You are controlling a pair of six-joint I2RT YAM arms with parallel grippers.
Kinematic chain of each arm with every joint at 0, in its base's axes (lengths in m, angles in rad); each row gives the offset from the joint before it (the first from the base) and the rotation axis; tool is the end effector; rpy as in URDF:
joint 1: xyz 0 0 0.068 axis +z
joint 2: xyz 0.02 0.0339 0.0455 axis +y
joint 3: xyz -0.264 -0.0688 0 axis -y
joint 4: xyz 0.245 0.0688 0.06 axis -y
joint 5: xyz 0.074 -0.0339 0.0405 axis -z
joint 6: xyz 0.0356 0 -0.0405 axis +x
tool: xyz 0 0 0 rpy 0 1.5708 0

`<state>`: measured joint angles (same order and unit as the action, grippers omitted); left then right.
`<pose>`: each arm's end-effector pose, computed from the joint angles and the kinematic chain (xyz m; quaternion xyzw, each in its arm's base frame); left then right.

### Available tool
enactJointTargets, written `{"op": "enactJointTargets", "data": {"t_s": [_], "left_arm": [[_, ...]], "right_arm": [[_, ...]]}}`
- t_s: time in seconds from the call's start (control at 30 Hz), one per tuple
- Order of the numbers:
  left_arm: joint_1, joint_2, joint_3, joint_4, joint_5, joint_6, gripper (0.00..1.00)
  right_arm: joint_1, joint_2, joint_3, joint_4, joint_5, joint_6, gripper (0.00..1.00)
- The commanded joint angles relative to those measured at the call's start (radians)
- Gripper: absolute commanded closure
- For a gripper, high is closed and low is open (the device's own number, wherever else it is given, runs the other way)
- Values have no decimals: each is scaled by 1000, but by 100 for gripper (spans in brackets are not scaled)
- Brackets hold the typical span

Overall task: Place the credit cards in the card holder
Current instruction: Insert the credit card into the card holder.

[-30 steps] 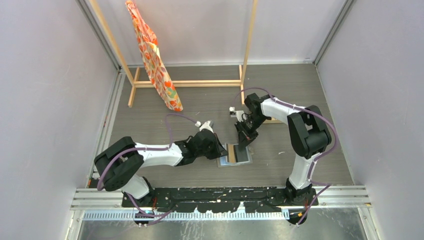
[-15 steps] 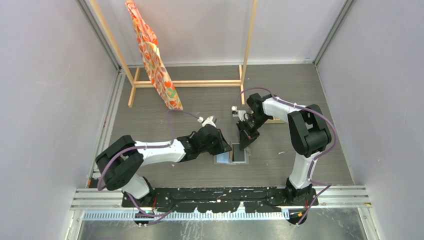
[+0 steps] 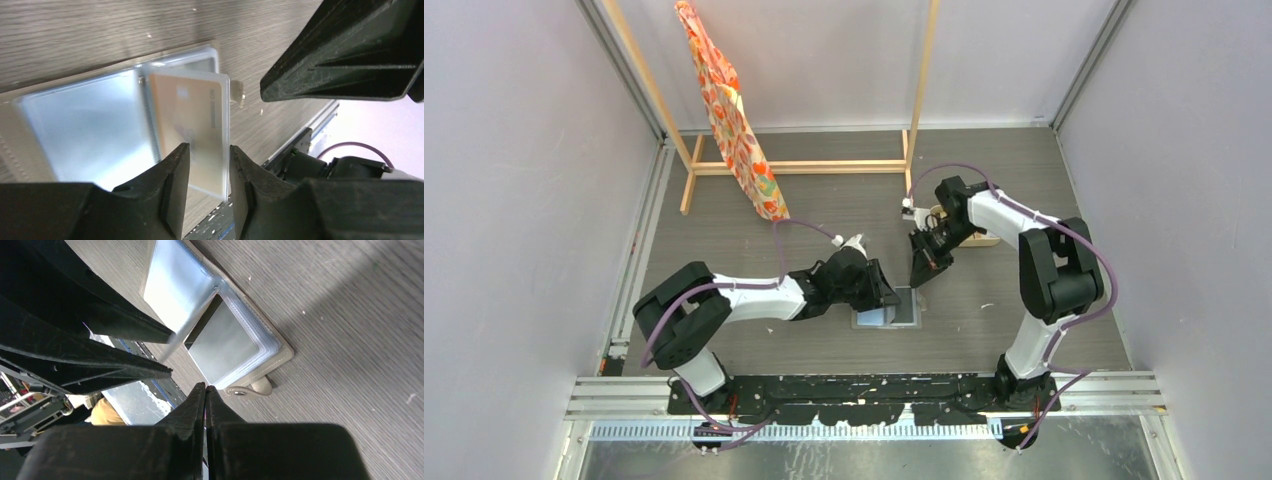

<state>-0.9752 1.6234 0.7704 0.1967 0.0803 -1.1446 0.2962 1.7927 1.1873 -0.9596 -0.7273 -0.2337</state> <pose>0.1811 -0.2723 0.1652 -0.0582 0.8948 -0.4024 0.1843 0.2937 0.1144 0.1803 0.2457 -0.9017 -0.3556 0.0084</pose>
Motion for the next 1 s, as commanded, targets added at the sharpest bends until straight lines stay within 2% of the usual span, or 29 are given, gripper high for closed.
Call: {"op": "enactJointTargets", "data": {"t_s": [0.0,0.17,0.37,0.6,0.67,0.8,0.9,0.97], "left_arm": [[-3,6,36,102,67,-3,62],[-3,30,34,130,84,-6,55],[-2,42,23,229,119,45,55],[9,-2,43,135,96,192,53],[12,20,49,103,88,195,57],[11,63,56,110,98,198,73],[12,115,81,111,125,208,83],[12,148,102,101,146,220,84]], "right_arm": [[-31,-66,29,-18,-33,-15,93],[-62,-83,31,-22,-35,-17,93],[-133,-145,27,-27,-42,-40,92],[-229,-255,17,-28,-112,-92,89],[-251,-270,16,-26,-130,-99,89],[-280,-294,15,1,-126,-95,89],[-282,-289,25,68,-70,-36,89],[-281,-275,37,128,-8,12,89]]}}
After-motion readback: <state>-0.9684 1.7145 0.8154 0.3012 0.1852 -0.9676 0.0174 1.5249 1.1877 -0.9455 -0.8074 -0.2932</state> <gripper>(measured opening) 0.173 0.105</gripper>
